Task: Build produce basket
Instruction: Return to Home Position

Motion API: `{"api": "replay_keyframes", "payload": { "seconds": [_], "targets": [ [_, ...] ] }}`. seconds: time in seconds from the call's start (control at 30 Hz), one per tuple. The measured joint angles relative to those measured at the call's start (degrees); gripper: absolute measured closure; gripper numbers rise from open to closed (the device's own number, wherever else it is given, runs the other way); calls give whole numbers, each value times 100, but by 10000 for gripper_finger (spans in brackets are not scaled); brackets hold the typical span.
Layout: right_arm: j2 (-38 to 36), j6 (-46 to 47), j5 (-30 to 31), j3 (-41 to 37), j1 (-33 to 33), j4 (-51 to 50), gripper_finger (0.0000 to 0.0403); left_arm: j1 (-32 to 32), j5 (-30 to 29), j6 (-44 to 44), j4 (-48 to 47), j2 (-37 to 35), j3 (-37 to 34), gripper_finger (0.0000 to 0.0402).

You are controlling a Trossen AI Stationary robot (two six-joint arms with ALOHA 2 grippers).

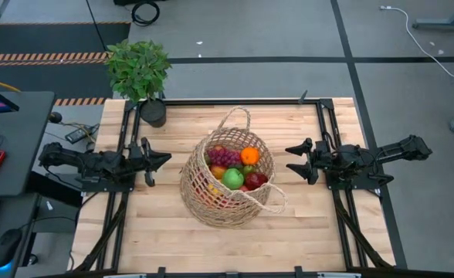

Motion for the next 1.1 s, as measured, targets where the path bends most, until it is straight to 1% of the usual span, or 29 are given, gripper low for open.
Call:
{"api": "replay_keyframes", "payload": {
  "seconds": [0.23, 0.57, 0.9, 1.1],
  "targets": [
    [0, -1, 1, 0, 0, 0, 37, 0, 2, 0, 4, 0, 0, 372],
    [0, 1, 1, 0, 0, 0, 37, 0, 2, 0, 11, 0, -2, 361],
    [0, -3, 0, 0, 0, 0, 37, 0, 2, -1, 17, 0, -2, 372],
    [0, -4, 1, 0, 0, 0, 37, 0, 2, -1, 17, 0, -2, 365]
  ]
}}
